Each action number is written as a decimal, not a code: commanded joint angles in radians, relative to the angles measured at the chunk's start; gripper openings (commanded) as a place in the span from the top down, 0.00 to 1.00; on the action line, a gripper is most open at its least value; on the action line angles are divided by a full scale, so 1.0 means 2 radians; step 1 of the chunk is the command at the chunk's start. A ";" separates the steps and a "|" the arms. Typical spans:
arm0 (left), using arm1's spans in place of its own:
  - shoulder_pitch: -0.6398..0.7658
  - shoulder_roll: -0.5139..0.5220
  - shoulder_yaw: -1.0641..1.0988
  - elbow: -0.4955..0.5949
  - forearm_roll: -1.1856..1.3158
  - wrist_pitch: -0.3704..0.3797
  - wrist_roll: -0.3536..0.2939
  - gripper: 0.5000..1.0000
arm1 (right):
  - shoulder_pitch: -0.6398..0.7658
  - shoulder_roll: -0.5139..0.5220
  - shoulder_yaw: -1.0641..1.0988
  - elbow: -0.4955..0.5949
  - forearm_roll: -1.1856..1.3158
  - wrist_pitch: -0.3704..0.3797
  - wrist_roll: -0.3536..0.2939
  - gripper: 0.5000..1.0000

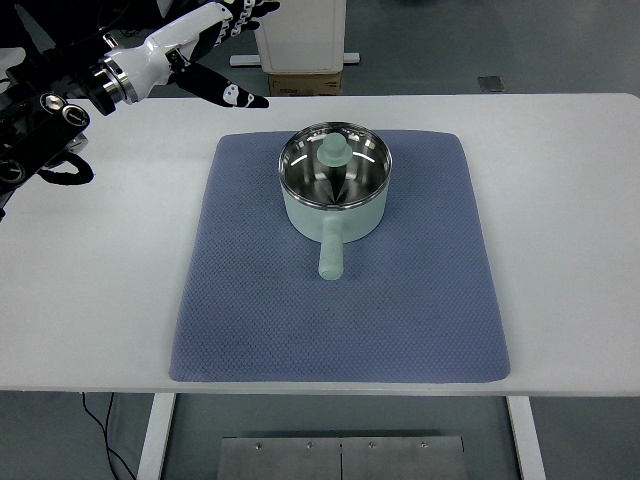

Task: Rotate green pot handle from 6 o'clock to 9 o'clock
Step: 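Raise the left hand and swing it over the green saucepan, then lower the left hand onto the saucepan handle near the pot, then push the handle with the left hand, rotating the pot clockwise, then continue sweeping the handle with the left hand toward the left arm, then lift the left hand up and away from the saucepan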

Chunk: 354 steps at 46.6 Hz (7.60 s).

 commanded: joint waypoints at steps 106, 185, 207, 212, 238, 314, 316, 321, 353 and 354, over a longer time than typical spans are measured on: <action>-0.112 -0.031 0.245 -0.223 0.394 -0.040 -0.052 0.00 | 0.000 0.000 0.000 0.000 0.000 0.000 0.000 0.00; -0.117 -0.013 0.286 -0.217 0.394 -0.041 -0.052 0.00 | 0.000 0.000 0.000 0.000 0.000 0.000 0.000 0.00; -0.125 0.023 0.294 -0.217 0.394 -0.041 -0.052 0.00 | 0.000 0.000 0.000 0.000 0.000 0.000 0.000 0.00; -0.125 0.028 0.298 -0.217 0.394 -0.041 -0.052 0.00 | 0.000 0.000 0.000 0.000 0.000 0.000 0.000 0.00; -0.126 0.074 0.307 -0.215 0.397 -0.041 -0.052 0.00 | 0.000 0.000 0.000 0.000 0.000 0.000 0.000 0.00; -0.113 0.077 0.308 -0.102 0.398 -0.012 -0.052 0.00 | 0.000 0.000 0.000 0.000 0.000 0.000 0.000 0.00; -0.114 0.077 0.308 -0.105 0.397 -0.012 -0.052 0.00 | 0.000 0.000 0.000 0.000 0.000 0.000 0.000 0.00; -0.116 0.077 0.308 -0.113 0.393 -0.012 -0.052 0.00 | 0.000 0.000 0.000 0.000 0.000 0.000 0.000 0.00; -0.201 0.136 0.305 -0.142 0.245 -0.017 -0.052 0.00 | 0.000 0.000 0.000 0.000 0.000 0.000 0.000 0.00; -0.201 0.136 0.305 -0.141 0.230 -0.017 -0.052 0.00 | 0.000 0.000 0.000 0.000 0.000 0.000 0.000 0.00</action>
